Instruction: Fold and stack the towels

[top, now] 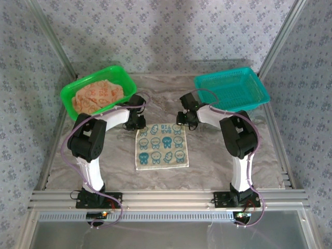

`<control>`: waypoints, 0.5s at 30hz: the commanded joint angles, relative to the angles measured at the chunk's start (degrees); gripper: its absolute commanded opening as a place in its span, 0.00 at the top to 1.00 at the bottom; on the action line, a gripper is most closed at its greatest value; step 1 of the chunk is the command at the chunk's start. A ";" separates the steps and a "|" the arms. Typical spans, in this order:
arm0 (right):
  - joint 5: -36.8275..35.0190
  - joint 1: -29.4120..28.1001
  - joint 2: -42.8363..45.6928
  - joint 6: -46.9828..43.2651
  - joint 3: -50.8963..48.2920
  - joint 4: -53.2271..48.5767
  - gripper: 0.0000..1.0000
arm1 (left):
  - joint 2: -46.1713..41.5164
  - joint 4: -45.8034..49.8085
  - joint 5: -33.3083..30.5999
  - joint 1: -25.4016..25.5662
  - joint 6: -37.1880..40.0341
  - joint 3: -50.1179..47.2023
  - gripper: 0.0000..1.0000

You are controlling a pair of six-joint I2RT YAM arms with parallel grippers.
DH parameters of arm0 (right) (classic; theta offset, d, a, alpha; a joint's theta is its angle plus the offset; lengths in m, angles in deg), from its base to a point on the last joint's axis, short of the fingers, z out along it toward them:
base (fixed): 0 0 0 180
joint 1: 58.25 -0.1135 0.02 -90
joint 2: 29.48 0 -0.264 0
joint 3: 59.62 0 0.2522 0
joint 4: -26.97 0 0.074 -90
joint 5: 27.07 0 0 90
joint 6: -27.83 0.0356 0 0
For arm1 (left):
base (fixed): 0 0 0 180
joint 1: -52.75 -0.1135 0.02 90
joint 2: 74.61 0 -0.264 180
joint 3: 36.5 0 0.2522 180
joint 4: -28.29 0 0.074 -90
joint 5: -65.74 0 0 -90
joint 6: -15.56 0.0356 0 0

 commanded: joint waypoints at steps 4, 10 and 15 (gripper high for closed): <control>-1.72 0.08 -2.29 0.49 0.26 -2.49 0.64 | -0.62 0.94 0.79 -0.08 0.86 -1.07 0.83; -4.27 0.16 -1.28 1.32 0.01 -5.71 0.64 | -0.58 0.82 0.73 -0.06 0.82 -1.24 0.83; -3.59 0.19 -1.26 1.37 -0.53 -4.20 0.63 | -0.44 0.59 0.79 -0.06 0.82 -1.42 0.83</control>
